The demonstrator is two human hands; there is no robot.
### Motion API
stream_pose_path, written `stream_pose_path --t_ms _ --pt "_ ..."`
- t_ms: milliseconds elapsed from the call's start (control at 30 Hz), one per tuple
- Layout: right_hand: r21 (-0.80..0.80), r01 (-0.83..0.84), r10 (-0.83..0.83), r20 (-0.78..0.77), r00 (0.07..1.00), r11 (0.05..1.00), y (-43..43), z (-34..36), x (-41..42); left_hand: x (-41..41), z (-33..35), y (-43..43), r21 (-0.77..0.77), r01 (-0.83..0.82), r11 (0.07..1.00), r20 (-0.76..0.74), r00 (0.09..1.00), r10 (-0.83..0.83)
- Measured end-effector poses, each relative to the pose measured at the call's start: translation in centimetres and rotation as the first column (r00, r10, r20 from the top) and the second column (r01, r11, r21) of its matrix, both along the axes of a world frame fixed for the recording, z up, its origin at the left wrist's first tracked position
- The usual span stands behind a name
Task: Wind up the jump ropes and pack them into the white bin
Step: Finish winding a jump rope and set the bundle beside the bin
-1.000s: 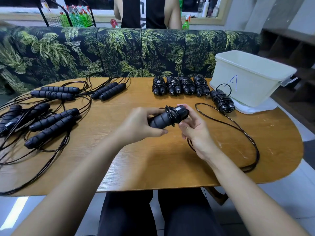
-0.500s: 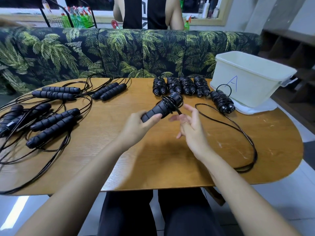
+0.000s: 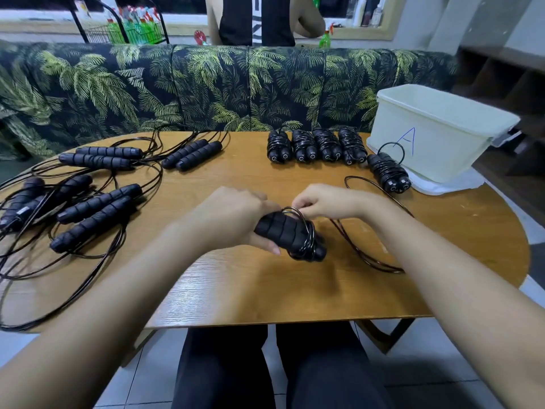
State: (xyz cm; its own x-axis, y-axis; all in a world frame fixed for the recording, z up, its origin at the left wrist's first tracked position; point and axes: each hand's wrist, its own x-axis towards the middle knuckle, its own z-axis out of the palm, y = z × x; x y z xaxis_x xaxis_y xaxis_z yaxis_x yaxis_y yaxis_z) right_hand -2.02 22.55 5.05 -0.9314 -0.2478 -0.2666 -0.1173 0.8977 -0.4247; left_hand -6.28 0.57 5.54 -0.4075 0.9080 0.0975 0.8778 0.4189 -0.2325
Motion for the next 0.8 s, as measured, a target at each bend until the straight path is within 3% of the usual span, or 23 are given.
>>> stream_pose_path --t_ms 67,233,367,467,600,700,767,800 --pt "0.197 0.042 -0.019 -0.118 0.993 0.98 -0.4 0.8 -0.5 0.5 -0.2 0.7 -0.001 -0.051 0.999 -0.138 0.989 0.05" --pt "0.486 0.225 -0.029 -0.378 0.925 0.845 -2.0 0.5 0.3 0.7 -1.1 1.4 -0.02 -0.207 0.978 -0.24 0.951 0.196" --pt "0.502 0.32 -0.061 -0.466 0.883 0.804 -3.3 0.2 1.3 0.7 -2.0 1.9 -0.011 -0.304 0.953 -0.257 0.922 0.291" --pt "0.358 0.44 -0.151 -0.61 0.778 0.824 -4.7 -1.4 2.4 0.5 -2.4 2.2 0.076 -0.416 0.906 -0.141 0.895 0.423" --pt "0.09 0.517 -0.198 -0.857 0.475 0.851 -5.6 -3.8 3.6 0.2 -2.8 2.0 0.267 -0.409 0.873 0.032 0.909 0.416" --pt "-0.069 0.407 -0.29 -0.809 0.512 0.911 -5.8 -5.6 5.1 -0.4 -2.8 1.4 0.367 -0.419 0.831 0.08 0.904 0.42" --pt "-0.257 0.314 -0.402 -0.67 0.624 0.914 -5.5 -6.9 5.9 -0.6 -2.7 1.1 0.418 -0.435 0.798 0.076 0.892 0.446" --pt "-0.408 0.274 -0.468 -0.52 0.714 0.871 -5.2 -7.2 6.2 -0.6 -2.7 1.0 0.43 -0.442 0.787 0.1 0.89 0.445"
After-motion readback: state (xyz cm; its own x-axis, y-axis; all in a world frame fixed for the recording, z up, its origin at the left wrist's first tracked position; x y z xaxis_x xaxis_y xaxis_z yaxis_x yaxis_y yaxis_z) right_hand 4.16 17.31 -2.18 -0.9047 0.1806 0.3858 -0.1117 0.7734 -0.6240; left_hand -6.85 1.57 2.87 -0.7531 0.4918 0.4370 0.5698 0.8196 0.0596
